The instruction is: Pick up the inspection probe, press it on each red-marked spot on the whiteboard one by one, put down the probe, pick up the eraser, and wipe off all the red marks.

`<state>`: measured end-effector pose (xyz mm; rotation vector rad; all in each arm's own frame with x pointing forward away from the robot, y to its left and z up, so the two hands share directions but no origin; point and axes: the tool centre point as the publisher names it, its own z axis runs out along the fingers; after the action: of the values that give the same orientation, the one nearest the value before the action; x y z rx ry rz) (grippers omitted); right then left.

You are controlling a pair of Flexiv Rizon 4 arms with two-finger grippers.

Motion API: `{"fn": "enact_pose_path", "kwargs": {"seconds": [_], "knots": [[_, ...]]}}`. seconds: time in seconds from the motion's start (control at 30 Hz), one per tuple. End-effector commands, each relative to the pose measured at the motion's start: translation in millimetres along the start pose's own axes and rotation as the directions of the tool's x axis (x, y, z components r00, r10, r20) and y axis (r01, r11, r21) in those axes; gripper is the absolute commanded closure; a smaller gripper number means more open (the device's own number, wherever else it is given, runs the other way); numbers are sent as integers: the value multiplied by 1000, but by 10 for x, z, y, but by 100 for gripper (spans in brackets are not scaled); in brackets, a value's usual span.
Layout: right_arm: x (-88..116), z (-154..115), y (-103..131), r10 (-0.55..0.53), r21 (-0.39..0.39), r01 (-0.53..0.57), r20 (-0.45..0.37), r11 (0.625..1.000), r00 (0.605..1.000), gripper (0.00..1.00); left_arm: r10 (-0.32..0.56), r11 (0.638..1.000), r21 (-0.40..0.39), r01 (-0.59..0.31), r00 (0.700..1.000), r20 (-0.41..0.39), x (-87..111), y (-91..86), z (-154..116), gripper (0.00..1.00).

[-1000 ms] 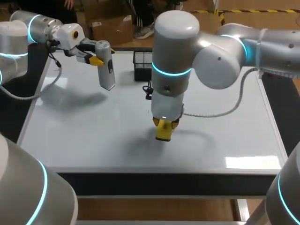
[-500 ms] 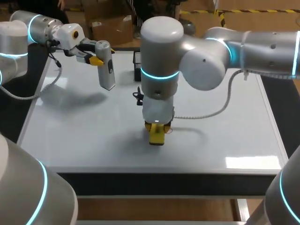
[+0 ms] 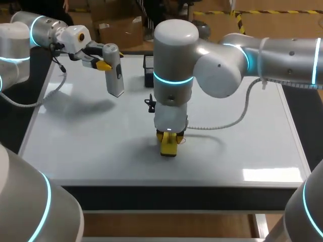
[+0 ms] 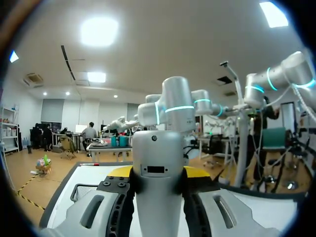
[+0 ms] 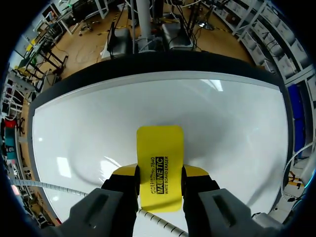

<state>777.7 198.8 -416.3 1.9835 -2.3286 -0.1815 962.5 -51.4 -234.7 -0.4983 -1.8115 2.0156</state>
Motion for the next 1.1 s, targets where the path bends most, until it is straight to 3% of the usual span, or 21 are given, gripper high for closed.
{"fn": "enact_pose_path", "kwargs": {"seconds": [0.03, 1.1], "knots": [[89, 6, -51, -1, -8, 1, 14, 1000, 1000, 100, -1, 1000, -1, 1, 1000, -5, -12, -10, -12, 100], [630, -33, -111, 157, -58, -154, 41, 986, 987, 100, -1, 1000, -1, 1, 1000, -5, -12, -10, -12, 100]]}}
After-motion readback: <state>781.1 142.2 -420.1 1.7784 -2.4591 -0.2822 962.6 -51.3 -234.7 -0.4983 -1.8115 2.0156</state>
